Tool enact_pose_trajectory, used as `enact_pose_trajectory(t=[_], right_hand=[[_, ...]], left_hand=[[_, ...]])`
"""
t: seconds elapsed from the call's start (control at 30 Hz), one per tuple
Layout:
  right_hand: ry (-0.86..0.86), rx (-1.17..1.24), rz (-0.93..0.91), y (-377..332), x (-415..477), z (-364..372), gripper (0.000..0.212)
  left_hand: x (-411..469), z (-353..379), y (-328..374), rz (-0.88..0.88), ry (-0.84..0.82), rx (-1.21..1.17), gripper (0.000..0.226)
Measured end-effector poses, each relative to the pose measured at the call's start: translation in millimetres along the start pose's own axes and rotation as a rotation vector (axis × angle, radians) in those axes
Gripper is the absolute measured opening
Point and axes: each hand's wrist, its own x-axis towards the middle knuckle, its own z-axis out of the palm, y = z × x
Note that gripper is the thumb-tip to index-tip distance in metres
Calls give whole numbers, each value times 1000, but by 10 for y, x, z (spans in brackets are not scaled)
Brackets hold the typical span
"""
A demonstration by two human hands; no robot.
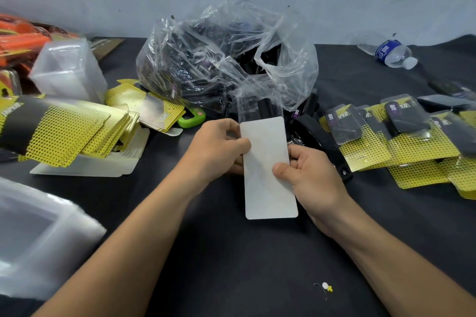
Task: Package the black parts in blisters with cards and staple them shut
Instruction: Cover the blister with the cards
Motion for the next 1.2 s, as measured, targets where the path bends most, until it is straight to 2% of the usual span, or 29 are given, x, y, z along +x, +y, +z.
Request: enact_pose_trajectory(t=[0.1,0.2,0.3,0.5,0.67,0.73,0.77,0.83,0.87,0.93,0.97,1.03,1.13,1.2], right_hand=[[-18,-25,-3,-4,-9,4,27],[-45,-20,3,-21,-18,-1,27],[-68,-26,14,-23,-19,-2,26],[53,-121,-18,-26,-31,22,14],[151,-183,-25,-44,-44,43,34],[183,-175,-19,-52,-65,68,41],[196,-177,-19,-60,-76,74,45],[205,-181,-29,-81,-93,68,50],[201,-198,-39,-99,-99,64,53],[184,-284,-64,-122,-113,69,62],[178,-334,-71,-127,-126,81,68],[173,-372,-81,-134,-143,99,74],[30,-217,-75,-161,-176,65,67],[-113,-155,-48,-171,-190,39,36]], left_hand=[[-5,30,-5,31,99,167,12],[-45,70,-1,109,253,368,41],[-73,57,5,74,280,397,54],[-54,51,-10,189,289,347,45],[-2,54,-73,217,153,162,44],[7,55,-103,229,149,116,44],[6,63,-109,236,167,102,41],[15,83,-117,250,226,4,17],[17,83,-102,240,252,-56,13],[61,43,-82,221,232,-200,41],[74,19,-63,201,201,-296,41],[79,-12,-44,169,156,-395,27],[96,-63,-58,165,247,-385,17],[141,-115,-61,162,291,-440,19]])
